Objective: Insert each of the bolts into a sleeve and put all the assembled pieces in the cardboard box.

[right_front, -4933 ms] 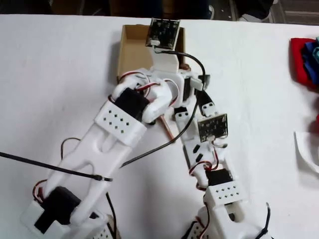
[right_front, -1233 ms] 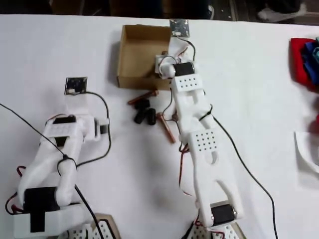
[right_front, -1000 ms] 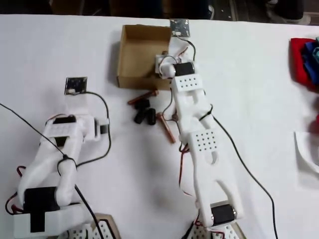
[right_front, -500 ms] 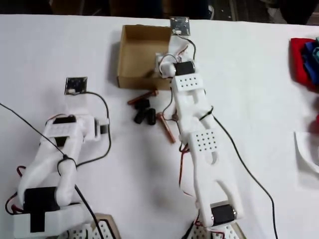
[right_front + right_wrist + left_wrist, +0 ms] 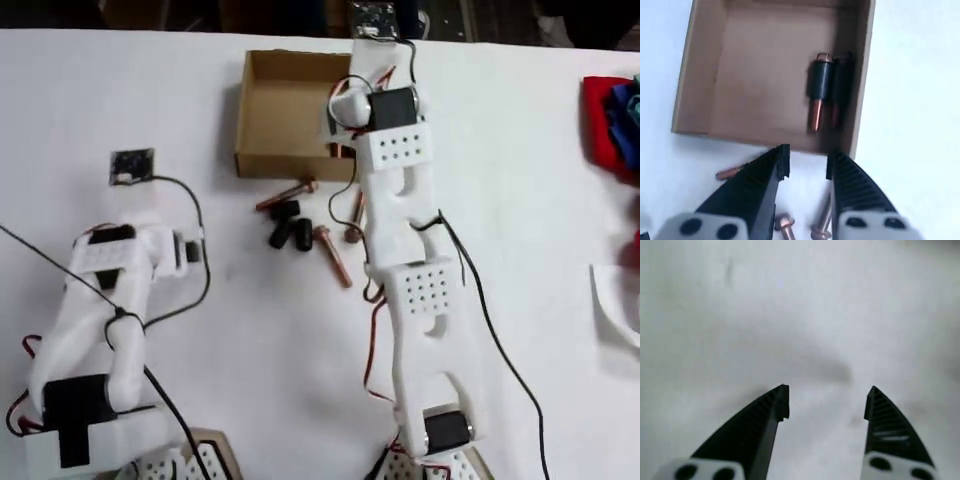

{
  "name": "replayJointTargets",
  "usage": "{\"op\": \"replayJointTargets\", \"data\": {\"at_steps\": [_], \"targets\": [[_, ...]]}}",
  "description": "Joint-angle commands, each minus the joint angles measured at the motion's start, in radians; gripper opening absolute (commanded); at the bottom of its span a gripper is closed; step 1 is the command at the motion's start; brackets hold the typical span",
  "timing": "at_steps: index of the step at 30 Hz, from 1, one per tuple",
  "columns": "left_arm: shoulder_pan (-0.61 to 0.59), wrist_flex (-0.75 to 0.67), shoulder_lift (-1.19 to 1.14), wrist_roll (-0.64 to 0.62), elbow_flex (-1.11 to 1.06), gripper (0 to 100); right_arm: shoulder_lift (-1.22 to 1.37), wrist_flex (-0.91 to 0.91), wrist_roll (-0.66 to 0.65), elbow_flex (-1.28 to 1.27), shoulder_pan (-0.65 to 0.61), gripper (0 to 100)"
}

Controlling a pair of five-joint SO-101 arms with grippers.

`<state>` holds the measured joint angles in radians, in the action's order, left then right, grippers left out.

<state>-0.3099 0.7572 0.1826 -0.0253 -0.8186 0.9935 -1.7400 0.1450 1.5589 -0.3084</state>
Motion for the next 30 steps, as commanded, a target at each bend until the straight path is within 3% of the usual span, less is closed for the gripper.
{"op": "replayJointTargets", "data": {"at_steps": [1, 8, 13, 17, 30], "targets": [[-0.023, 0.009, 0.006, -0.002, 0.042, 26, -0.157, -0.035, -0.009, -0.133, -0.016, 11.2], [-0.029, 0.009, 0.006, -0.002, 0.042, 26, -0.562, -0.002, 0.002, -0.956, -0.139, 11.2], [-0.028, 0.009, 0.006, -0.002, 0.042, 26, -0.631, 0.289, 0.157, -1.286, -0.174, 11.2], [-0.028, 0.009, 0.005, -0.002, 0.042, 26, -0.587, 0.423, 0.213, -1.352, -0.176, 11.1], [-0.028, 0.008, 0.005, -0.002, 0.042, 26, -0.417, 0.423, 0.196, -1.217, -0.280, 11.1]]}}
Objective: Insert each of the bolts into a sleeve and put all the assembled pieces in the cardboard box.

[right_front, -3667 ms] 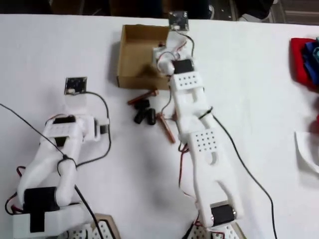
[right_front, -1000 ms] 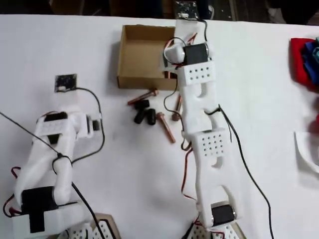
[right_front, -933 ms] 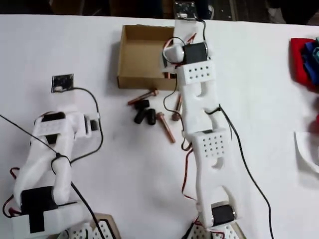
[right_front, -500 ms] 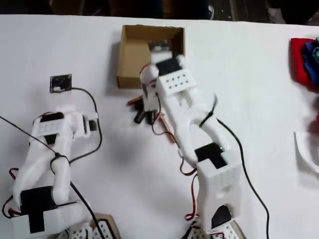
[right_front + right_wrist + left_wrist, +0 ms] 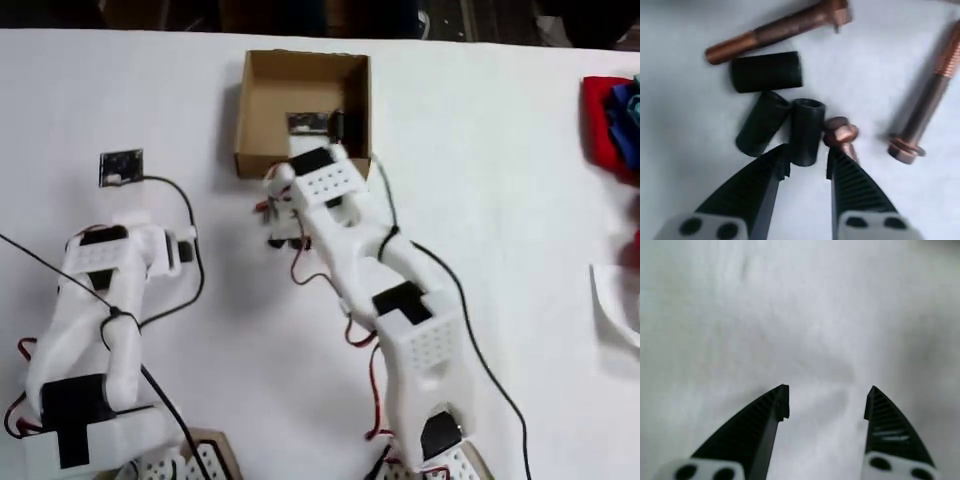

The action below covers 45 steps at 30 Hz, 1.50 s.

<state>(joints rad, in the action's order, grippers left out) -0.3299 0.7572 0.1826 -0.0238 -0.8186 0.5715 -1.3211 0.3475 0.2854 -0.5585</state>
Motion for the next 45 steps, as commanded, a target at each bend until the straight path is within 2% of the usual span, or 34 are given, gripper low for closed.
{"op": "replayJointTargets", "data": {"at_steps": [1, 16, 45], "targets": [[-0.008, 0.008, 0.005, -0.003, 0.042, 26, 0.016, 0.004, -0.006, 0.064, -0.036, 11.1], [-0.008, 0.008, 0.005, -0.003, 0.042, 26, 0.088, 0.004, -0.008, 0.155, 0.045, 11.1], [-0.008, 0.008, 0.005, -0.003, 0.042, 26, 0.205, -0.018, -0.006, 0.204, 0.053, 10.1]]}}
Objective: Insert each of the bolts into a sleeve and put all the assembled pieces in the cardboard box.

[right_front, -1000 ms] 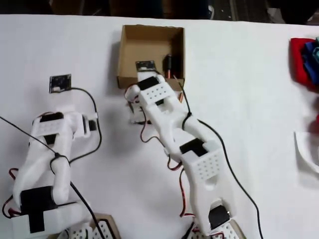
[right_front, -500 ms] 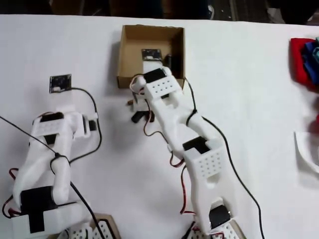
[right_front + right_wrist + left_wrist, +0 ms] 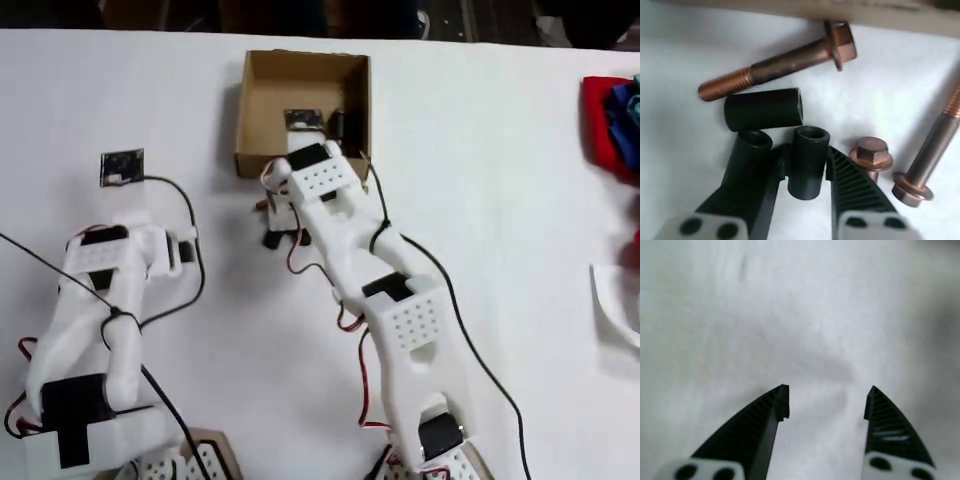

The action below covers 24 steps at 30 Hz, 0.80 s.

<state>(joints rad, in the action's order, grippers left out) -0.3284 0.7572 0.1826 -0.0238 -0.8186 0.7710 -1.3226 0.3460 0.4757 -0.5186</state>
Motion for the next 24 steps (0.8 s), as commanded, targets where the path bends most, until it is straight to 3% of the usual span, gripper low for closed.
{"op": "replayJointTargets", "data": {"at_steps": [1, 3, 9, 17, 20, 24], "targets": [[-0.009, 0.008, 0.005, -0.003, 0.042, 26, -0.001, -0.036, -0.006, 0.018, 0.013, 7.0], [-0.009, 0.008, 0.005, -0.003, 0.042, 26, -0.008, -0.051, -0.006, 0.020, 0.013, 1.3], [-0.009, 0.008, 0.005, -0.003, 0.041, 26, -0.157, -0.082, -0.008, 0.018, 0.012, 2.3], [0.021, 0.009, 0.002, -0.003, 0.042, 26, -0.575, -0.199, -0.167, 0.008, 0.065, 2.3], [0.103, 0.028, 0.006, -0.029, 0.050, 26, -0.708, -0.259, -0.167, -0.023, 0.133, 2.3], [0.276, 0.149, 0.006, -0.227, 0.134, 26, -0.885, -0.271, -0.169, -0.218, 0.234, 2.3]]}}
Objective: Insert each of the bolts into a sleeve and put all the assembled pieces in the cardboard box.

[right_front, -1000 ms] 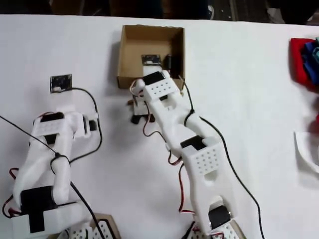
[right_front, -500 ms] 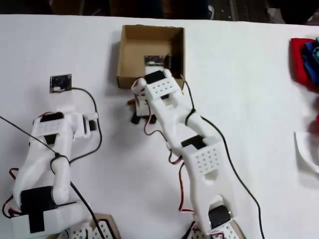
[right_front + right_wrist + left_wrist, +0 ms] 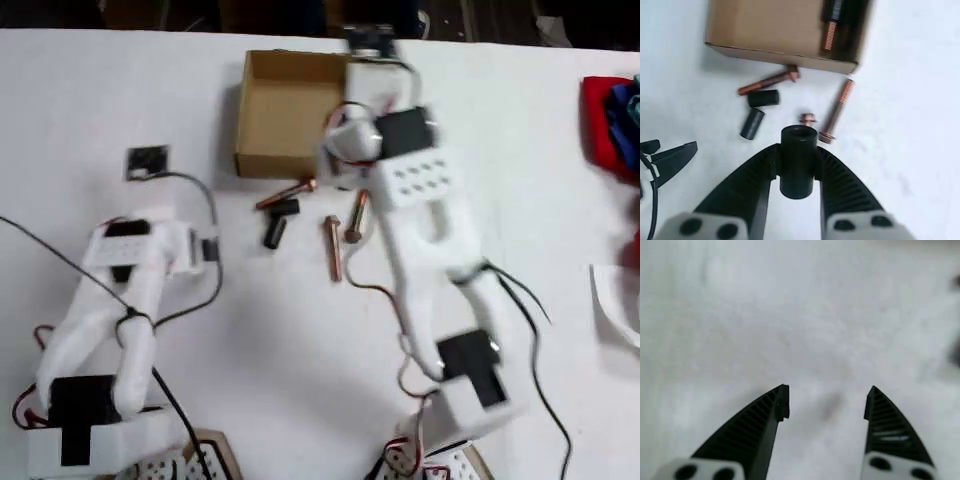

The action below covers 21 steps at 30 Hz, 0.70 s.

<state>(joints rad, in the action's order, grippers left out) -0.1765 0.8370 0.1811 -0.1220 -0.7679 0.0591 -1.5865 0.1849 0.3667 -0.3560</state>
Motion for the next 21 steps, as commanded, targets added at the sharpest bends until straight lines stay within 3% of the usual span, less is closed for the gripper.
{"op": "replayJointTargets", "data": {"at_steps": [1, 8, 15, 21], "targets": [[0.170, 0.089, 0.006, -0.178, 0.108, 26, -0.223, 0.010, -0.008, -0.175, 0.104, 2.3], [0.446, 0.069, 0.002, -0.258, 0.200, 26, -0.680, 0.202, -0.101, -0.686, 0.309, 2.3], [0.557, -0.069, -0.034, -0.592, 0.275, 26, -1.027, 0.317, -0.163, -1.013, 0.429, 2.3], [0.595, -0.084, -0.238, -0.617, 0.400, 26, -1.106, 0.318, -0.163, -1.080, 0.506, 2.3]]}}
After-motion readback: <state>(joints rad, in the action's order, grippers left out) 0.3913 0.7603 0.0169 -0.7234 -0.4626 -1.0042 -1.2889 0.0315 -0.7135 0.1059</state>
